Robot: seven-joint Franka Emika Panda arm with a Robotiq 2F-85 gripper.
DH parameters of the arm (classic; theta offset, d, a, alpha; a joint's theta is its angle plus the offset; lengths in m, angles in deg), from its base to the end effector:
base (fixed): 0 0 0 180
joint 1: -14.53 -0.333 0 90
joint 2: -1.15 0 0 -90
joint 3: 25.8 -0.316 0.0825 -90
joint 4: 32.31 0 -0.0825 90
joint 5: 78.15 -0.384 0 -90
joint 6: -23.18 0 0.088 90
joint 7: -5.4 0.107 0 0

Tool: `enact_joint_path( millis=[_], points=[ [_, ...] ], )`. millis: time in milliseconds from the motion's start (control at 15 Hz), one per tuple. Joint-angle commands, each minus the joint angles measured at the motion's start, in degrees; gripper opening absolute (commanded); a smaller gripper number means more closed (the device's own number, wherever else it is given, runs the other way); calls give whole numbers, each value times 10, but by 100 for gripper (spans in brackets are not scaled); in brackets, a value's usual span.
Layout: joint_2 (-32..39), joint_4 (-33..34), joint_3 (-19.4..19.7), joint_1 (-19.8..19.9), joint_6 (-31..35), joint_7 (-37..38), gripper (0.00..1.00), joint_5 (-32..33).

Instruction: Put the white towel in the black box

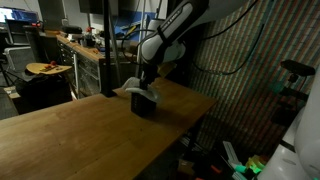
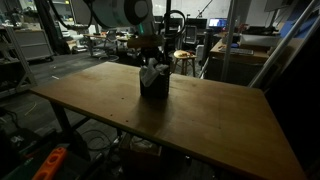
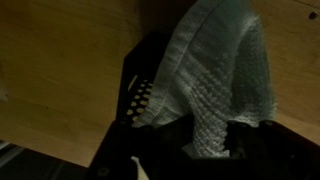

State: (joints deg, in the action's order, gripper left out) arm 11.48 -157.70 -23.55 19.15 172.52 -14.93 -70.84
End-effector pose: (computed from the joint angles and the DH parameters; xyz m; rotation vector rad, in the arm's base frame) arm 0.5718 -0.0658 0.3284 2.9444 0.5031 0.3161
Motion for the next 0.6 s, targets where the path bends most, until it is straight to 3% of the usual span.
enact_joint_path(
  millis=[0, 533],
  points=[
    [14, 27, -3, 17, -25, -31, 2, -31],
    [28, 62, -5, 16, -82, -21, 2, -35]
  ],
)
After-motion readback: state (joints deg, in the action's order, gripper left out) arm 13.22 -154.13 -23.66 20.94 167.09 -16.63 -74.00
